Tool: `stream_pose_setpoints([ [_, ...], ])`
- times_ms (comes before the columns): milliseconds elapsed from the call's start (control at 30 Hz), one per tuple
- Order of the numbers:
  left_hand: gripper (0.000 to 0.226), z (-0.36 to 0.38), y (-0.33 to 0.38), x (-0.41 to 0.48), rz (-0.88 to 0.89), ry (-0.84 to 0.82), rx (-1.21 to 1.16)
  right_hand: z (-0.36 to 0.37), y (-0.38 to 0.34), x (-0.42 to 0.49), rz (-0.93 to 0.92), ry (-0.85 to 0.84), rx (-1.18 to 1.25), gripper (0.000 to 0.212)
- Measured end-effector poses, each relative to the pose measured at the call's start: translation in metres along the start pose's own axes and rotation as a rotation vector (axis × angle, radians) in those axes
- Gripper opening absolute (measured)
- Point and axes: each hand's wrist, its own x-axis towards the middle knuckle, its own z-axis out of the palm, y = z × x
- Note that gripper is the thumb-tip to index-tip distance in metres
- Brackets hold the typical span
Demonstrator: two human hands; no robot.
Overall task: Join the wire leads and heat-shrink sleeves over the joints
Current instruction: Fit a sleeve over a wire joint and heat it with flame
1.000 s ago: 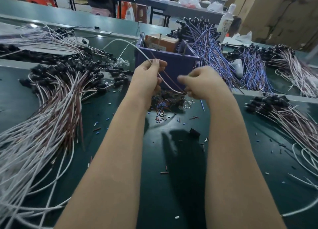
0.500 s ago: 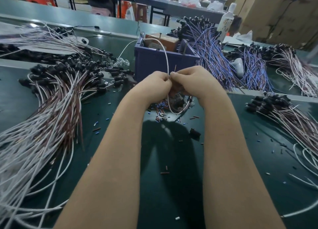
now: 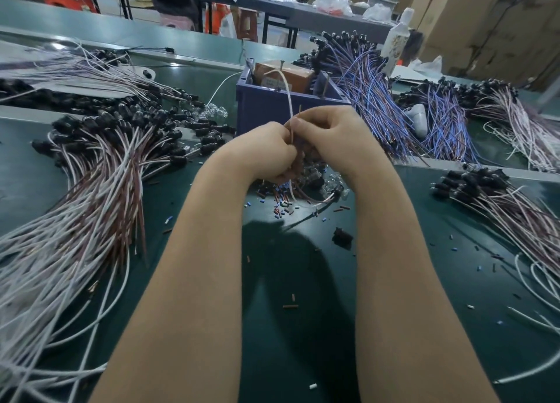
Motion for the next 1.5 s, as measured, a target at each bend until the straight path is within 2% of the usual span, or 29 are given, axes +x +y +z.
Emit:
stream_pose_setpoints([
  [133, 0.017, -0.010, 0.013, -0.012, 0.042, 0.004, -0.388, -0.015, -0.013, -0.002, -0.071, 0.083, 0.190, 0.019],
  [233, 0.023, -0.017, 0.024, -0.017, 0.102, 0.219, -0.590, -0.021, -0.025, -0.004, -0.140, 0.090, 0.222, 0.017],
  [333, 0.031, -0.022, 0.029, -0.019, 0.162, 0.464, -0.712, -0.020, -0.032, -0.009, -0.131, -0.095, 0.125, 0.017],
  [433, 0.027, -0.024, 0.028, -0.022, 0.199, 0.568, -0.938, -0.015, -0.030, -0.013, -0.043, -0.324, -0.036, 0.013],
  [600, 0.025, -0.024, 0.018, -0.014, 0.146, 0.759, -0.862, -0.009, -0.023, -0.013, 0.140, -0.438, -0.059, 0.014],
  [667, 0.030, -0.023, 0.012, -0.012, 0.089, 0.742, -0.744, -0.009, -0.021, -0.012, 0.188, -0.360, -0.046, 0.014],
  [733, 0.032, -0.020, 0.008, -0.011, 0.037, 0.633, -0.611, -0.010, -0.020, -0.009, 0.176, -0.176, 0.008, 0.013],
  [833, 0.032, -0.014, 0.008, -0.010, 0.000, 0.465, -0.523, -0.015, -0.023, -0.005, 0.063, 0.122, 0.143, 0.012],
  [900, 0.031, -0.012, 0.011, -0.010, 0.008, 0.409, -0.510, -0.019, -0.028, -0.004, -0.016, 0.226, 0.310, 0.014],
  [933, 0.030, -0.012, 0.012, -0.010, 0.018, 0.392, -0.511, -0.021, -0.031, -0.005, -0.047, 0.228, 0.449, 0.015],
  [1000, 0.028, -0.012, 0.015, -0.010, 0.039, 0.376, -0.534, -0.026, -0.035, -0.009, -0.096, 0.127, 0.809, 0.015],
  [1067, 0.027, -0.014, 0.016, -0.009, 0.050, 0.377, -0.563, -0.030, -0.034, -0.012, -0.110, 0.034, 1.014, 0.015],
  [1133, 0.025, -0.015, 0.015, -0.008, 0.045, 0.393, -0.583, -0.029, -0.028, -0.010, -0.032, 0.062, 0.973, 0.015],
  [1233, 0.026, -0.014, 0.009, -0.004, -0.016, 0.413, -0.551, -0.019, -0.011, -0.004, 0.169, 0.216, 0.607, 0.019],
  [1300, 0.026, -0.013, 0.005, -0.002, -0.070, 0.421, -0.529, -0.013, 0.001, 0.000, 0.224, 0.270, 0.453, 0.020],
  [1500, 0.016, -0.010, -0.004, 0.003, -0.098, 0.491, -0.501, -0.007, 0.015, 0.007, 0.222, 0.326, 0.420, 0.014],
])
